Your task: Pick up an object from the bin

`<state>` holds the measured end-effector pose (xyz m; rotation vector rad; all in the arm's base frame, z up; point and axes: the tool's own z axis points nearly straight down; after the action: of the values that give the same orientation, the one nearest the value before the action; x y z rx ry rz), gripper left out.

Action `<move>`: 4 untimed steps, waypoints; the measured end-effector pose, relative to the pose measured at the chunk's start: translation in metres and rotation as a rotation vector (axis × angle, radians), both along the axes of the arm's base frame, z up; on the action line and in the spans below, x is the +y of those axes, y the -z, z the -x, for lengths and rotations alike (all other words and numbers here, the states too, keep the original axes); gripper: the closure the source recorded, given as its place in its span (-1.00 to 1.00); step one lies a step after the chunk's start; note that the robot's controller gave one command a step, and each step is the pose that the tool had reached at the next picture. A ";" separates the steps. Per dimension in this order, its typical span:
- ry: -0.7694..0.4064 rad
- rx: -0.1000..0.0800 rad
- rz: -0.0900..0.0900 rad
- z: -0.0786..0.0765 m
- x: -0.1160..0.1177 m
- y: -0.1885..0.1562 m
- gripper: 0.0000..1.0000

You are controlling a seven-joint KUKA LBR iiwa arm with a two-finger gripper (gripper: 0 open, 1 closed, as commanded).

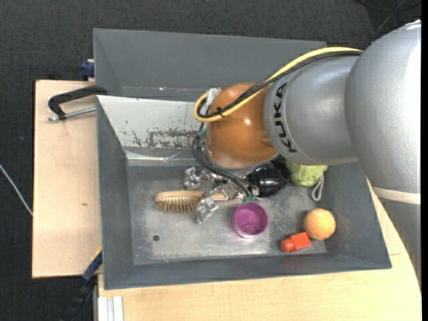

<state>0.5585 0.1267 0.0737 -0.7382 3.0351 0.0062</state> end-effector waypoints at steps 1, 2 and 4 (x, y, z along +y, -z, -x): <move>-0.002 0.003 0.001 0.001 0.000 -0.001 1.00; -0.001 0.005 0.001 0.001 0.000 -0.002 1.00; -0.001 0.020 0.006 0.004 0.000 -0.021 1.00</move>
Offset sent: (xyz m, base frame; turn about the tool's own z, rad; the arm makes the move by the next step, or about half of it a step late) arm 0.0000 0.0000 0.0111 0.0000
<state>0.5548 0.1267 0.0944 -0.7449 3.0551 0.0047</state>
